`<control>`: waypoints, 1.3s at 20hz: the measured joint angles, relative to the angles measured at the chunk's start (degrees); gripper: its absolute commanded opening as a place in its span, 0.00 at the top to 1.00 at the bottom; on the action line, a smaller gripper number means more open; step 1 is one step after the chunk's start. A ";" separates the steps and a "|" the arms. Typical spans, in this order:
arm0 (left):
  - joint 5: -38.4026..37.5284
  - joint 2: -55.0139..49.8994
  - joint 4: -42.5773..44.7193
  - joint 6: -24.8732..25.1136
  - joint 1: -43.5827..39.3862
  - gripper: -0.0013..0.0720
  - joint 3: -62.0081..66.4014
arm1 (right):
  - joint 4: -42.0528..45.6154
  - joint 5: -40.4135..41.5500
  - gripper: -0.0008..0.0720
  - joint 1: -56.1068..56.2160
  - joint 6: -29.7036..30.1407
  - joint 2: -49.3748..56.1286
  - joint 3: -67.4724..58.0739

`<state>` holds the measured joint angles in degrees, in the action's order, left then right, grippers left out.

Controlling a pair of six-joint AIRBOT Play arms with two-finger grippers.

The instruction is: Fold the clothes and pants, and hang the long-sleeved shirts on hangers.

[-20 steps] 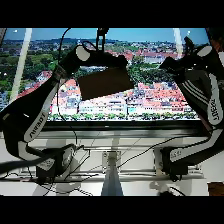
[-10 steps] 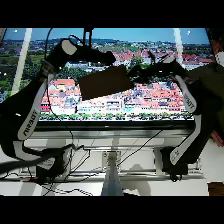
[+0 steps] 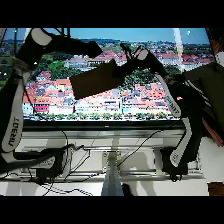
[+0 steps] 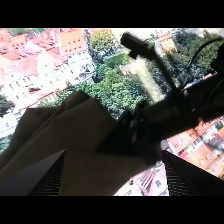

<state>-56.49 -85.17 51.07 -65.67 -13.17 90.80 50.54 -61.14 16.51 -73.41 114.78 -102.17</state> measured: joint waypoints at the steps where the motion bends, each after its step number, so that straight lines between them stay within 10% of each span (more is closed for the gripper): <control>1: -1.25 1.57 1.92 0.00 1.05 0.05 -0.02 | 3.23 -0.90 0.98 -0.81 -1.18 -1.46 -0.85; 14: -6.23 20.02 11.32 0.00 8.68 0.05 0.00 | 41.88 -18.45 0.97 -40.30 -24.87 -35.87 -3.45; 15: -6.32 20.24 11.37 0.00 8.70 0.04 0.00 | 43.50 -21.18 0.87 -45.07 -27.85 -37.44 -3.45; 17: -6.36 20.59 11.39 0.00 8.76 0.04 0.00 | 45.51 -27.02 0.20 -53.90 -32.37 -39.28 -3.45; 19: -6.38 20.76 11.41 0.02 8.79 0.04 0.00 | 45.83 -32.13 0.16 -61.26 -34.27 -39.91 -3.10; 22: -6.38 20.90 11.43 0.00 8.79 0.04 0.00 | 46.05 -36.41 0.27 -67.01 -34.14 -40.37 -2.32; 26: -6.38 20.92 11.45 0.00 8.79 0.04 0.00 | 40.68 -36.48 0.97 -65.53 -32.76 -40.54 -1.95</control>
<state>-62.87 -64.25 62.52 -65.67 -4.38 90.80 91.22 -97.62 -49.01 -106.17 74.24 -104.12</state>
